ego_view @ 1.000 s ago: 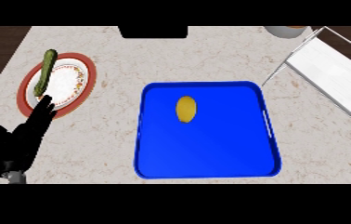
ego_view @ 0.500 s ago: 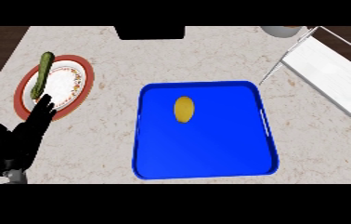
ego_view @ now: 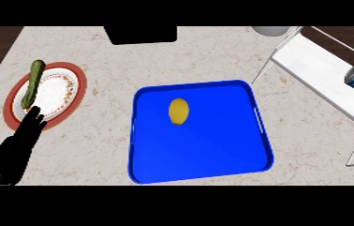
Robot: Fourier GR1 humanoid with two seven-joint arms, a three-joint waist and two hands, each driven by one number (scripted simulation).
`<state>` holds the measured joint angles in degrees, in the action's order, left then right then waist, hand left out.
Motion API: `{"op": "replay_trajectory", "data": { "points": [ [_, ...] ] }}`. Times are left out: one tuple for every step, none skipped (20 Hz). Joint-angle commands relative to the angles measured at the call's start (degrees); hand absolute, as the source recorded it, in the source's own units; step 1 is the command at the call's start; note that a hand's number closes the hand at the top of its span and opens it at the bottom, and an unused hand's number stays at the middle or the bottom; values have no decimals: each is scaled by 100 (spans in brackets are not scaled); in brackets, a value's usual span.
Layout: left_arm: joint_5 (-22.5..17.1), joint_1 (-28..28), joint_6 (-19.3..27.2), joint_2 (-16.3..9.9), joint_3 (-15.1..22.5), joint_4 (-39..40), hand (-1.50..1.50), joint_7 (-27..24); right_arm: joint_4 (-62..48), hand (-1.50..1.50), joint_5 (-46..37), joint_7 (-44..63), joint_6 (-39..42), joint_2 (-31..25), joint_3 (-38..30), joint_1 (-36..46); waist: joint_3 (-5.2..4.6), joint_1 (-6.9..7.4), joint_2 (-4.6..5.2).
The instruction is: Pick the can from the tray and place it in the tiered shelf
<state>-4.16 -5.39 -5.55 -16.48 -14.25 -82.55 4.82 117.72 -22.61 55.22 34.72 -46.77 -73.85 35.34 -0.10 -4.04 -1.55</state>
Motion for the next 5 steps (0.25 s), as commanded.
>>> {"op": "replay_trajectory", "data": {
  "points": [
    [-60, -72, -42, -12, -54, 3, 0, 26, -13, -150, 754, 953, 1297, -516, -738, -243, -2, -185, -49],
    [92, -117, 149, 26, -52, -57, 0, -22, -68, -150, 897, 874, 1382, -629, -1037, -316, 2, -242, -67],
    [-52, -187, 70, -45, -194, 10, 0, 27, -37, -150, 1041, 983, 1486, -794, -1087, -292, -12, -304, -108],
    [52, -211, 123, -55, -137, -96, 0, 52, -327, -150, 1192, 783, 1621, -937, -1346, -433, 1, -320, -100],
    [100, -161, 226, 55, -101, 1, 0, 21, -482, -150, 1358, 754, 1690, -1202, -1455, -419, -10, -396, -105]
  ]
}}
